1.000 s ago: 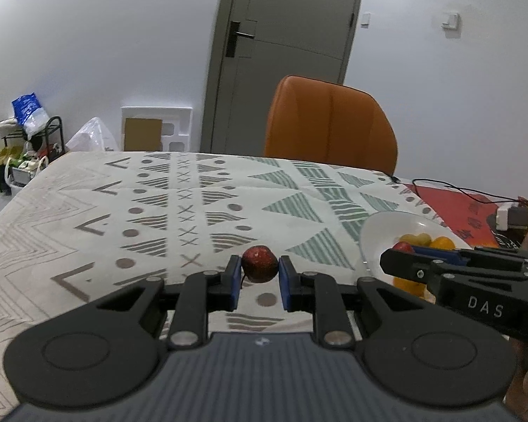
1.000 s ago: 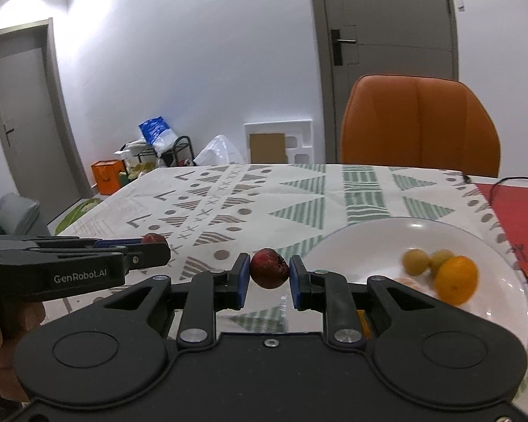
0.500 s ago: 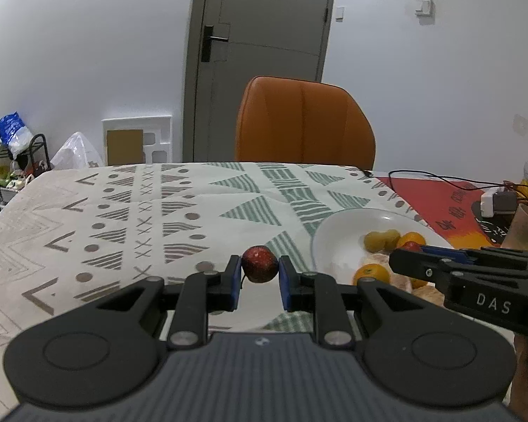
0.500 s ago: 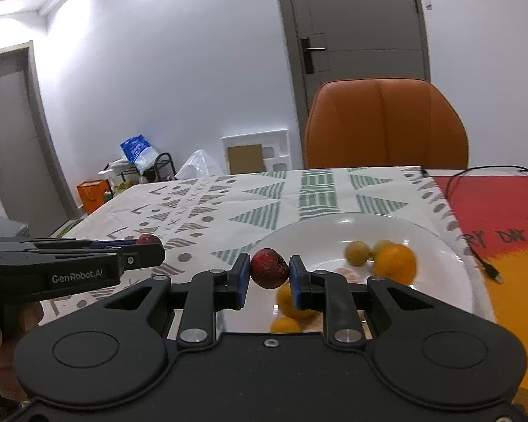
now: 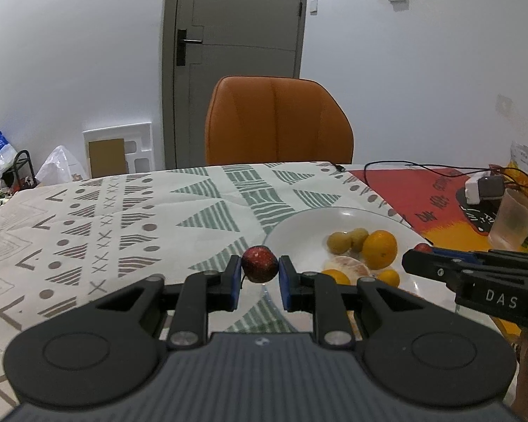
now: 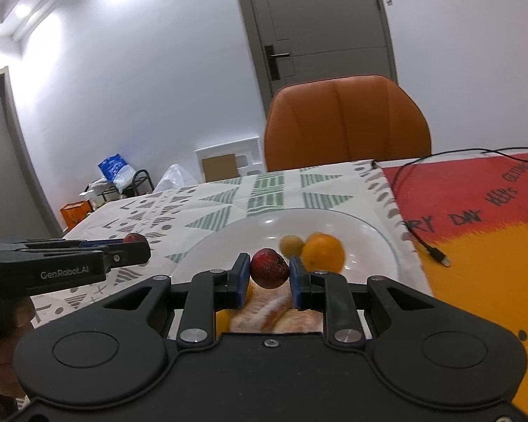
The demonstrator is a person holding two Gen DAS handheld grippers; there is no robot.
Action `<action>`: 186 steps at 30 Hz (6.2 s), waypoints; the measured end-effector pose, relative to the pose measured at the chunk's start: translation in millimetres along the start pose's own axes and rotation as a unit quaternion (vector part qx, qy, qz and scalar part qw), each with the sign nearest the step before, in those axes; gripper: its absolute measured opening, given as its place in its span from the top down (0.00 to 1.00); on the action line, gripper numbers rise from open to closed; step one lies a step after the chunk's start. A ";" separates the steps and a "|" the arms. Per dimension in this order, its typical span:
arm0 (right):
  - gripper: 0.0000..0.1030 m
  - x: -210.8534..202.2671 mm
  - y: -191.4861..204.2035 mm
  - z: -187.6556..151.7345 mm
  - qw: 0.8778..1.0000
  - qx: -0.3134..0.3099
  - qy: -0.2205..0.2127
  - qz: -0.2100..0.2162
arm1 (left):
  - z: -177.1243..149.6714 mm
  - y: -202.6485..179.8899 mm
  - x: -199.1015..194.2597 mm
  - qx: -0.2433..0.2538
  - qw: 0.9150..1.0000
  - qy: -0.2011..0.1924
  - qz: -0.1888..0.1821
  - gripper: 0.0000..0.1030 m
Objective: Organize fruits
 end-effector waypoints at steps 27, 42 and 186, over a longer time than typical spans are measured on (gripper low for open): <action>0.69 -2.2 -43.7 -11.2 0.999 0.041 0.002 -0.020 | 8.8 -28.0 35.7 0.022 1.000 0.012 -0.001 0.76; 0.63 3.4 -17.9 -14.5 1.000 0.026 0.011 -0.002 | 1.2 -0.7 13.8 0.000 1.000 0.017 0.021 0.52; 0.00 -67.9 122.6 -53.9 0.999 -0.047 -0.001 0.005 | -78.3 105.3 -161.5 -0.046 0.993 0.016 0.103 0.00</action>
Point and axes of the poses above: each gripper's, at about its wrist camera, not at the fingertips, and x roughly the way its jaws point, y to its left, z to its top, the point moved 6 cm from there along x, roughly the way its jaws point, and after that the axes turned 2 degrees about y, right-handed, at the moved point
